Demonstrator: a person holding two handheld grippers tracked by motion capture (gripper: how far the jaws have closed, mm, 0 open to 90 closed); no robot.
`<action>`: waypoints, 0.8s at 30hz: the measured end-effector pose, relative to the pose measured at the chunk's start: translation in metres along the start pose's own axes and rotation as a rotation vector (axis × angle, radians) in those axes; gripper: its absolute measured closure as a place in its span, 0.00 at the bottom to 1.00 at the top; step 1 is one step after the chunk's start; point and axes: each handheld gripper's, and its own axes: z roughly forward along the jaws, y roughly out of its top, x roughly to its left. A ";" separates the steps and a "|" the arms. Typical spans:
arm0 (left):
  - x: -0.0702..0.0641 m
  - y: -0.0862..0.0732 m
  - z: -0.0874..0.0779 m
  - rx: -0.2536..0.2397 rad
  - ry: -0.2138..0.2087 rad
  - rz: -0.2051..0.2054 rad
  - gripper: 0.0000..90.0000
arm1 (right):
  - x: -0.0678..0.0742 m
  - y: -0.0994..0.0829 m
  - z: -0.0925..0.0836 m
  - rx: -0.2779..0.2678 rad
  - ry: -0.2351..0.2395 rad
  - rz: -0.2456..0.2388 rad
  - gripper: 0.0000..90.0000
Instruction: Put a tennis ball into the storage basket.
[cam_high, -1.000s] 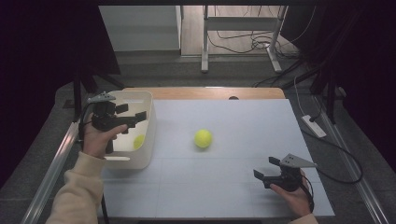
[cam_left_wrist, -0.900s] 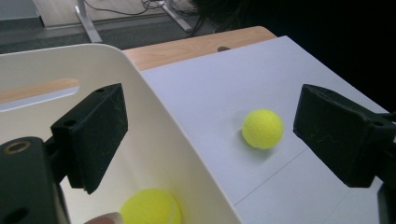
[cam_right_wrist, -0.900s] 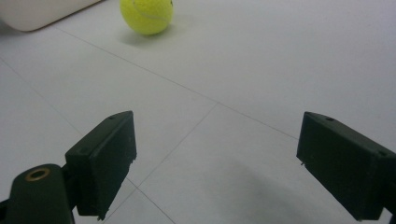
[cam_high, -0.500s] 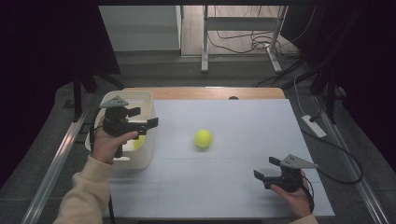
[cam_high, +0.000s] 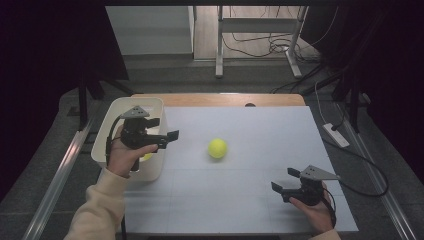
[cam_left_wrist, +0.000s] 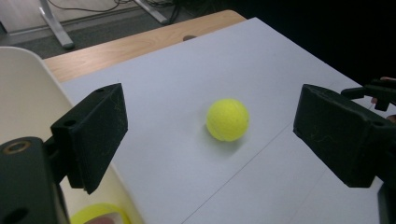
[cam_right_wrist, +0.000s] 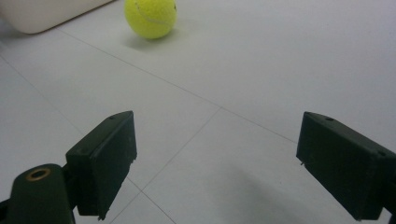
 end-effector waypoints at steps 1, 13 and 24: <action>-0.001 0.000 0.001 0.002 -0.003 0.003 0.12 | 0.000 0.000 0.000 0.001 0.000 -0.001 0.13; -0.013 0.004 0.015 0.005 -0.026 0.013 0.13 | 0.000 0.000 0.001 0.004 0.001 -0.002 0.13; -0.026 0.010 0.028 0.027 -0.012 0.039 0.13 | 0.000 -0.001 -0.001 0.001 0.000 -0.002 0.13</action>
